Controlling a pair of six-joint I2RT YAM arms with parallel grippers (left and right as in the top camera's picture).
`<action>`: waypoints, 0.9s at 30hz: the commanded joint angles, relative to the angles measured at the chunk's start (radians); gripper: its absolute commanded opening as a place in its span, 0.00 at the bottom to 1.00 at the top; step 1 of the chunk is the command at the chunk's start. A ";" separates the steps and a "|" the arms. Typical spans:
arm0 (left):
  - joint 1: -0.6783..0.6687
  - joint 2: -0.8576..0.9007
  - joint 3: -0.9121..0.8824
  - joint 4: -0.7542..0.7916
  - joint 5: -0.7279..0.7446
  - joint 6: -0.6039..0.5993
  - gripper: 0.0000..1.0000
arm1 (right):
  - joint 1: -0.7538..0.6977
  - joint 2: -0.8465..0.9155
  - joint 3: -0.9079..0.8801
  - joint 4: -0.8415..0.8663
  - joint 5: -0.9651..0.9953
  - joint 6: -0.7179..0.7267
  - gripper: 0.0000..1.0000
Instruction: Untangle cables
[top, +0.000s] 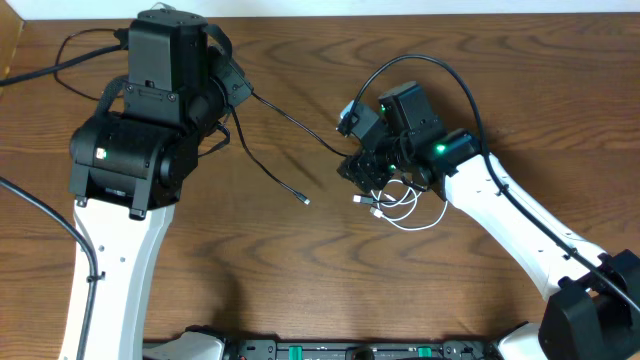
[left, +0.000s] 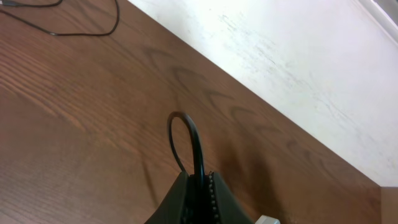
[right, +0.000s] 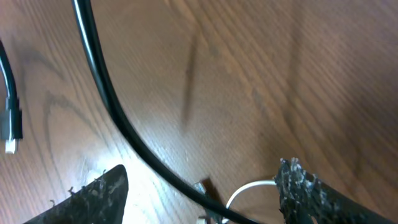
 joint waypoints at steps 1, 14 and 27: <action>0.000 0.005 0.003 -0.003 -0.021 0.000 0.08 | 0.007 -0.014 0.003 0.003 0.002 0.018 0.73; 0.000 0.005 0.002 -0.004 -0.021 0.000 0.08 | 0.008 -0.020 0.003 -0.005 0.002 0.021 0.54; 0.000 0.005 0.002 -0.003 0.004 -0.001 0.08 | 0.017 -0.020 0.003 -0.012 0.001 -0.014 0.48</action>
